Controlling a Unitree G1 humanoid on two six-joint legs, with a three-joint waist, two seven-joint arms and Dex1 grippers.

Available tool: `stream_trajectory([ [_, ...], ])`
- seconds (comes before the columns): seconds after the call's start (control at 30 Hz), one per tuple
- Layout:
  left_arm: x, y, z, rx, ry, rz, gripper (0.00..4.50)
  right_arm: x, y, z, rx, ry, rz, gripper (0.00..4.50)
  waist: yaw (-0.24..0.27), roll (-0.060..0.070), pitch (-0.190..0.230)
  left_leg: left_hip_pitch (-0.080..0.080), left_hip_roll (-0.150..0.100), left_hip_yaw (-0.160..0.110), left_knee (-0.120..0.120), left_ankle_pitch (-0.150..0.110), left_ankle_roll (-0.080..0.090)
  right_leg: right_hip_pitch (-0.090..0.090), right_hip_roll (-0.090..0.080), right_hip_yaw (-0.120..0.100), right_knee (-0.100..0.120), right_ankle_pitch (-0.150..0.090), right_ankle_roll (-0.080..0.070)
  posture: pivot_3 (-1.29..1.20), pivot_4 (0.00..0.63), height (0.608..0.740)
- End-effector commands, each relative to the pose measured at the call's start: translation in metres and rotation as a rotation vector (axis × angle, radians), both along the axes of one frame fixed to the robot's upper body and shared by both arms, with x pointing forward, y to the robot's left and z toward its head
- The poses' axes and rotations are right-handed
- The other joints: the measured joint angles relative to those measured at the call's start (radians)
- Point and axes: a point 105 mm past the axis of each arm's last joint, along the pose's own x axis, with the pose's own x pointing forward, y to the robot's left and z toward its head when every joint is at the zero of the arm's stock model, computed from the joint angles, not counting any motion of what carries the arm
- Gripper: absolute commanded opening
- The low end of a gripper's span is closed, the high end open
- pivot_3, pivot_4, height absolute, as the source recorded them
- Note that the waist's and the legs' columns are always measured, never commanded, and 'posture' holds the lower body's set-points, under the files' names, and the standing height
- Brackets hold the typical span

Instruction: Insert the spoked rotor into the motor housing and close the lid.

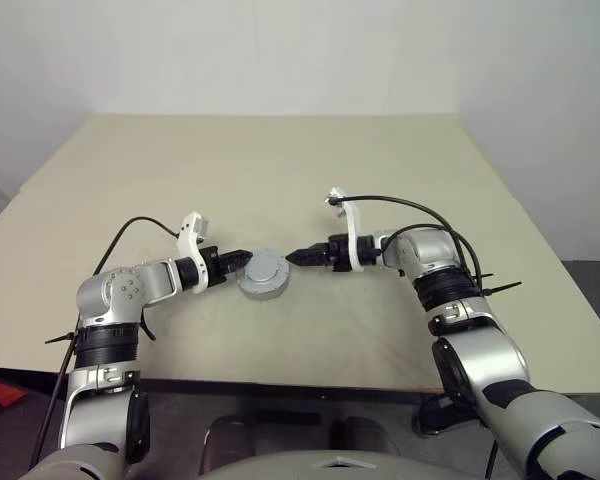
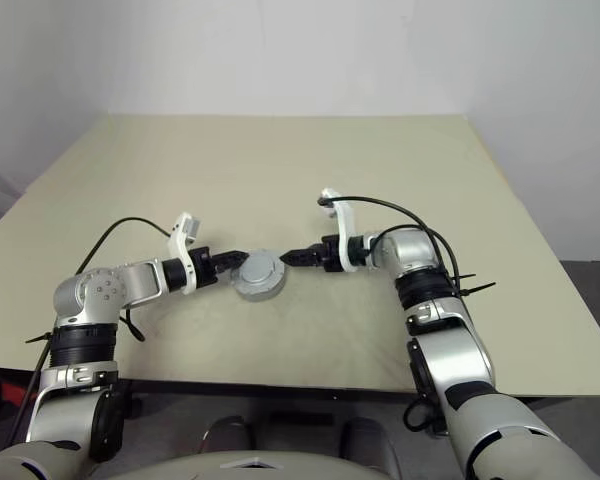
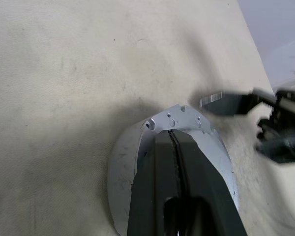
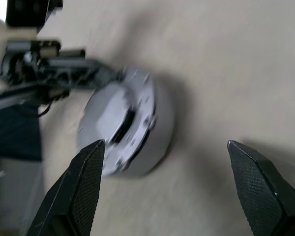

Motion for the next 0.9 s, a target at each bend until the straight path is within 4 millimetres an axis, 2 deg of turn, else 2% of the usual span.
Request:
stream_trajectory([
  [0.03,-0.009,-0.001,-0.02,0.033,0.084,-0.014,0.0,-0.007,0.005,0.011,0.024,0.028,0.028,4.49,0.002,0.0,0.0,0.0,0.0,0.0,0.0,0.0,0.0,0.0,0.0,0.0,0.0,0.0,0.0,0.0,0.0,0.74],
  [0.2,-0.01,0.003,-0.02,0.043,0.08,-0.001,0.0,-0.016,0.008,-0.001,0.006,0.154,-0.009,4.49,0.006,0.0,0.0,0.0,0.0,0.0,0.0,0.0,-0.001,0.0,0.0,0.0,0.0,0.0,0.0,0.0,0.0,0.74],
  [0.4,-0.009,0.007,-0.019,0.049,0.072,0.013,0.0,-0.022,0.022,-0.009,-0.017,0.247,-0.042,4.49,0.003,-0.001,-0.002,0.002,0.0,0.0,0.0,0.001,-0.001,0.0,0.0,0.0,0.001,0.0,0.0,0.0,0.0,0.74],
  [0.7,-0.009,0.012,-0.019,0.057,0.065,0.037,0.0,-0.013,0.045,0.004,0.051,0.319,-0.097,4.49,-0.004,-0.001,-0.002,0.004,0.001,0.0,0.0,0.002,-0.003,0.001,0.0,0.0,0.003,0.0,0.0,0.0,0.0,0.74],
  [0.9,-0.008,0.016,-0.018,0.065,0.059,0.049,0.0,-0.018,0.059,0.012,0.107,0.369,-0.086,4.49,-0.003,-0.001,-0.002,0.003,0.0,0.0,0.0,0.002,-0.004,0.001,0.0,0.0,0.002,0.0,0.0,0.0,0.0,0.74],
])
